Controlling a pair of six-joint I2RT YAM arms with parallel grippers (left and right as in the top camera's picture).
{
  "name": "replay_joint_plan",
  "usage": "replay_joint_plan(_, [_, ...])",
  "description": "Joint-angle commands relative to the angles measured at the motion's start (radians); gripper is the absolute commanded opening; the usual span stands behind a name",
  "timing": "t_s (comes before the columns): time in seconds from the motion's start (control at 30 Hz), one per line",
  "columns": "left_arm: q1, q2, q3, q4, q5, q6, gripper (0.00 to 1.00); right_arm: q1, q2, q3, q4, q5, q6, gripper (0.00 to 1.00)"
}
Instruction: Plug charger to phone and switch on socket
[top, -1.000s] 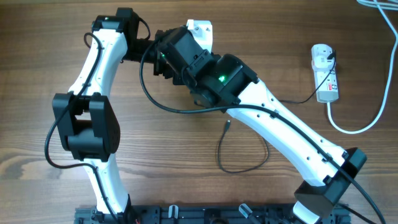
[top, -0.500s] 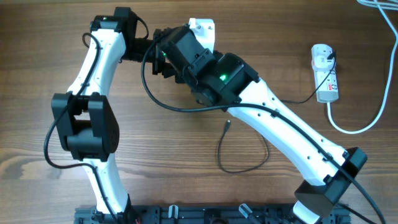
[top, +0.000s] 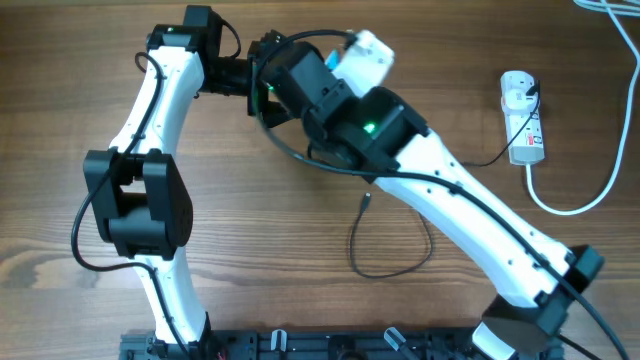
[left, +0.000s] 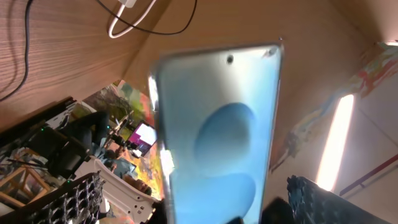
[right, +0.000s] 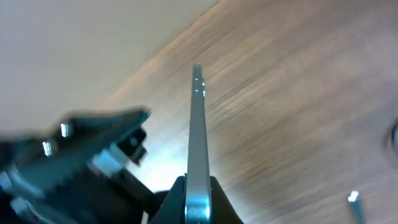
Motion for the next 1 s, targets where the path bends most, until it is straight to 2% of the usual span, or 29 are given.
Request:
replay_joint_plan(0.0, [-0.003,-0.026,0.016,0.003,0.096,-0.004,0.92,0.002,-0.049,0.021,-0.040,0.051,0.507,0.04])
replay_joint_plan(0.03, [-0.003,-0.026,0.016,-0.006,0.099,-0.059,0.92,0.002,-0.049,0.021,-0.043,0.032,0.578,0.05])
replay_joint_plan(0.1, [-0.004,-0.026,0.016,-0.009,0.099,-0.138,0.79,0.002,-0.048,0.021,-0.042,0.016,0.637,0.04])
replay_joint_plan(0.23, [-0.008,-0.026,0.016,-0.052,0.100,-0.235,0.63,0.002,-0.048,0.021,-0.044,-0.013,0.728,0.05])
replay_joint_plan(0.47, [-0.026,-0.026,0.016,-0.053,0.100,-0.235,0.65,0.002,-0.018,-0.009,0.023,-0.062,0.729,0.05])
replay_joint_plan(0.53, [-0.026,-0.026,0.016,-0.053,0.100,-0.235,0.57,0.002,-0.014,-0.010,0.040,-0.088,0.730,0.04])
replay_joint_plan(0.7, [-0.026,-0.026,0.016,-0.054,0.100,-0.238,0.52,0.002,-0.014,-0.010,0.033,-0.089,0.729,0.04])
replay_joint_plan(0.97, [-0.026,-0.026,0.016,-0.072,0.100,-0.238,0.51,0.002,-0.009,-0.038,0.049,-0.088,0.729,0.05])
